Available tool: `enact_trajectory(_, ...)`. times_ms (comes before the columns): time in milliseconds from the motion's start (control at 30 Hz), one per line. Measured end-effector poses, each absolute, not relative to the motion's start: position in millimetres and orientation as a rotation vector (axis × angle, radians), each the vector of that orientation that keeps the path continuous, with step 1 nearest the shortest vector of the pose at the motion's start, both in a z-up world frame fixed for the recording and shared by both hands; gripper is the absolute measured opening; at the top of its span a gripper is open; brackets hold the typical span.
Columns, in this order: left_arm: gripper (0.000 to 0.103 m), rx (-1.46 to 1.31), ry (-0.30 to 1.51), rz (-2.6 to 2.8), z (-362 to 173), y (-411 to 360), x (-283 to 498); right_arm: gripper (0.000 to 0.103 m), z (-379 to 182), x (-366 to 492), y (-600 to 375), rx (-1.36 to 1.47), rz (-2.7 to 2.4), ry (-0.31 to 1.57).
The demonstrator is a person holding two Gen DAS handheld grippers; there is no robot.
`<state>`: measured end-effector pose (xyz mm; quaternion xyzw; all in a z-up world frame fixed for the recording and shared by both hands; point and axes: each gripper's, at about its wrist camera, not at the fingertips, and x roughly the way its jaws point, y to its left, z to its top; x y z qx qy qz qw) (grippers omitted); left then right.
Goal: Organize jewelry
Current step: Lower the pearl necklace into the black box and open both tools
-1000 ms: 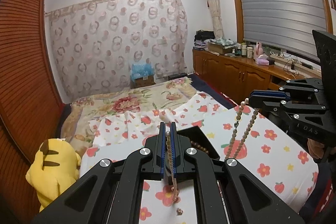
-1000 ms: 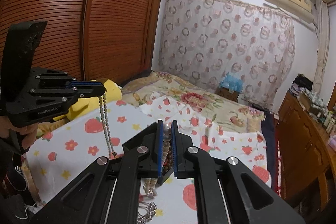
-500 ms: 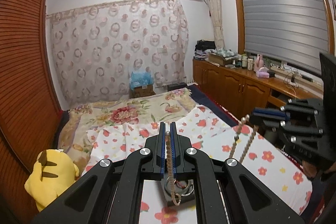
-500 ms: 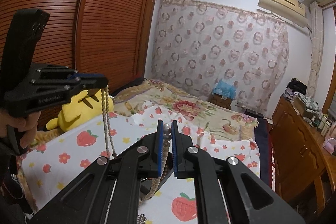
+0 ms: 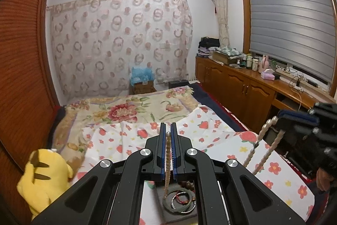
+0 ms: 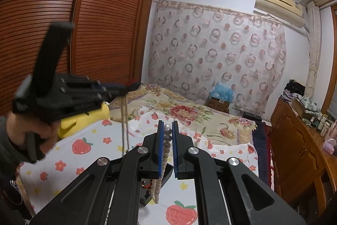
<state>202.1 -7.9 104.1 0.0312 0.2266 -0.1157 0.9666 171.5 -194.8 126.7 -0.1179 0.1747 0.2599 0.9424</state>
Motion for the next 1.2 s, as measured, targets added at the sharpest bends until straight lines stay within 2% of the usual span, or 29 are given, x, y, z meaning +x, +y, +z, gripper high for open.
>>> enact_trajectory(567, 0.004, -0.002, 0.581, -0.201, 32, 13, 231, 0.008, 120, 199, -170, -0.251, 0.536, 0.377)
enact_trajectory(1200, 0.004, 0.000, 0.638, -0.219, 6, 15, 227, 0.009, 16, 217, -126, -0.285, 0.597, 0.613)
